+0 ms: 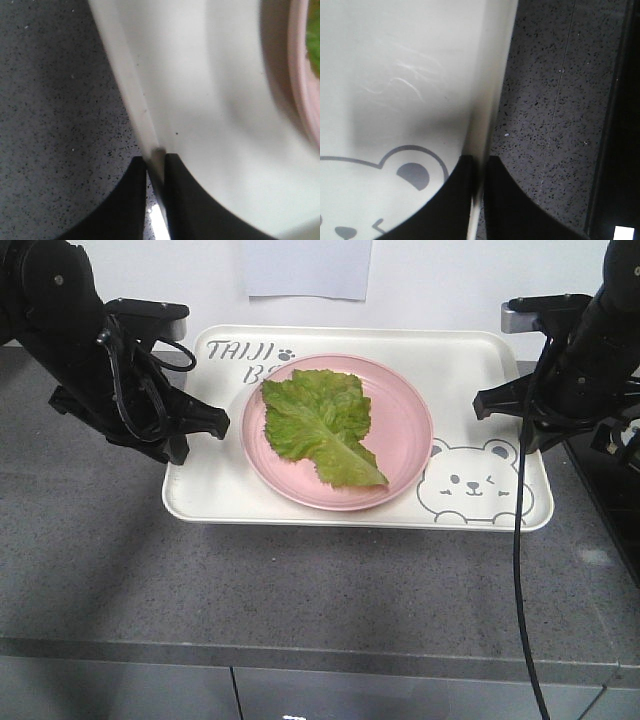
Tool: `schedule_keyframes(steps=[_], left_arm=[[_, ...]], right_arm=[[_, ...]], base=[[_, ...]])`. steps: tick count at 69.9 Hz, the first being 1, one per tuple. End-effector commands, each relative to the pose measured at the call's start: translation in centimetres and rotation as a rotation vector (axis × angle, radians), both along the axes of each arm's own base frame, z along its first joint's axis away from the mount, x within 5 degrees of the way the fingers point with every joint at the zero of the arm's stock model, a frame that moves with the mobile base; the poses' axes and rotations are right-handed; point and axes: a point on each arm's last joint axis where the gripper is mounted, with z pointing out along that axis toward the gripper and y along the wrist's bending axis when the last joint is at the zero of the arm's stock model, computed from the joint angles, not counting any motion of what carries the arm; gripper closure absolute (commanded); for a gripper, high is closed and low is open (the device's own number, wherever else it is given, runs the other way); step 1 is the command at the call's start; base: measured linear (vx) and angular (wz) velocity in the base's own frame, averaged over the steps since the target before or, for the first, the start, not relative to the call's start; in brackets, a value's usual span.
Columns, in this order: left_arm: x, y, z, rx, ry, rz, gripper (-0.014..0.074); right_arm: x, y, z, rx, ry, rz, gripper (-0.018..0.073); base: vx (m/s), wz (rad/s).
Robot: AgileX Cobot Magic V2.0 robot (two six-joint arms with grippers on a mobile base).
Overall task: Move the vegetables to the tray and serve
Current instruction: 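Hold the tray level with both grippers above the grey counter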
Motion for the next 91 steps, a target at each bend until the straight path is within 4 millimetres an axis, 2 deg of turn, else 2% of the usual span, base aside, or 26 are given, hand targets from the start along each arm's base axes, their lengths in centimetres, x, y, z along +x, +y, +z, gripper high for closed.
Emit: schedule_keyframes(steps=[1, 91], left_arm=[[-1.11, -0.9, 3.71, -0.131, -0.139, -0.037, 0.0602], [-1.11, -0.9, 3.71, -0.131, -0.139, -0.037, 0.0602]], right_arm=[[-1.29, 0.71, 2.79, 0.062, -0.063, 0.038, 0.0565], [-1.29, 0.71, 2.79, 0.062, -0.063, 0.038, 0.0565]], base=[[0.07, -0.04], [0.05, -0.02]])
